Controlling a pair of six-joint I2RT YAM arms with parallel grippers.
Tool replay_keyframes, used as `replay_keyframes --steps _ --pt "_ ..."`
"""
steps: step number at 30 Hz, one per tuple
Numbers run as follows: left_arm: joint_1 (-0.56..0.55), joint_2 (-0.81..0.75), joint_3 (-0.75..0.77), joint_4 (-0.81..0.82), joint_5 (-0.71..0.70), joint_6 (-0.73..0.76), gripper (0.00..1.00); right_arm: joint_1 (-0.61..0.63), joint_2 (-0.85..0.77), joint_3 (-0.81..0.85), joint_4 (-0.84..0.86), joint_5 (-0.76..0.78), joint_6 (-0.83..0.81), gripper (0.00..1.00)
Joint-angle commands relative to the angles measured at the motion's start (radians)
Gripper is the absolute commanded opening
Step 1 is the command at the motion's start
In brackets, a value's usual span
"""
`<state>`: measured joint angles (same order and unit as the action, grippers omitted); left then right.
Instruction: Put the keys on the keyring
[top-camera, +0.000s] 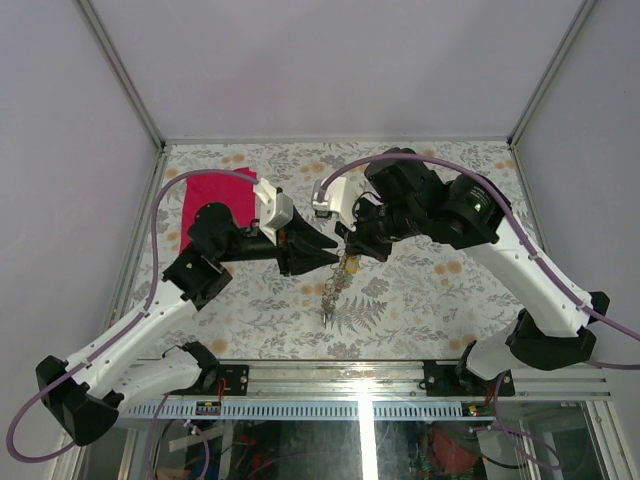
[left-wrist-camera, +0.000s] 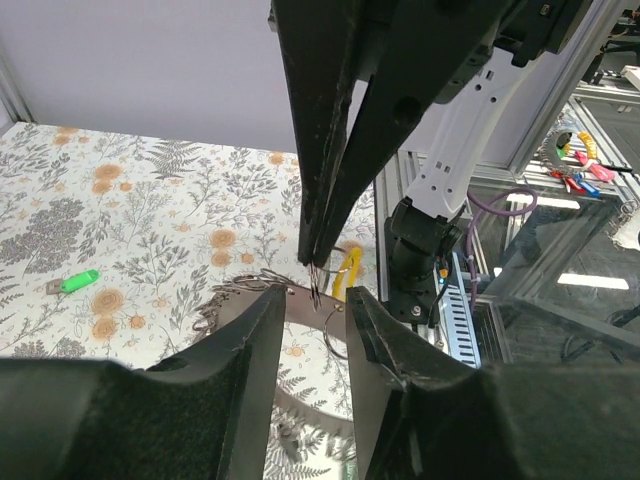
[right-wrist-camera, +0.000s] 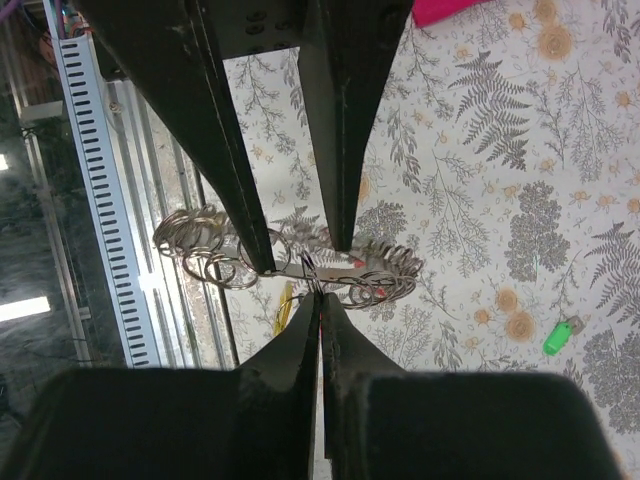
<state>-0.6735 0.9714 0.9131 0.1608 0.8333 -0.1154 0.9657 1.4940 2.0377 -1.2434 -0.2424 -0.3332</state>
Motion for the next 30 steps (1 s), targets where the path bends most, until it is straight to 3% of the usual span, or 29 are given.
replay_keyframes --steps 1,13,20,26,30 --pt "-0.011 0.007 -0.005 0.074 -0.035 -0.003 0.32 0.022 0.011 0.052 0.008 0.045 0.008 0.0" --pt "-0.015 0.029 0.01 0.04 -0.05 0.03 0.31 0.029 -0.004 0.037 0.033 0.036 0.006 0.0" --pt "-0.017 0.037 0.018 0.039 -0.042 0.032 0.02 0.029 -0.016 0.029 0.051 0.027 0.004 0.0" --pt "-0.017 0.029 0.016 0.077 -0.029 0.006 0.0 0.029 -0.065 -0.02 0.103 -0.056 0.028 0.0" --pt "-0.016 0.002 -0.036 0.242 -0.021 -0.09 0.0 0.028 -0.168 -0.135 0.233 -0.05 0.064 0.24"
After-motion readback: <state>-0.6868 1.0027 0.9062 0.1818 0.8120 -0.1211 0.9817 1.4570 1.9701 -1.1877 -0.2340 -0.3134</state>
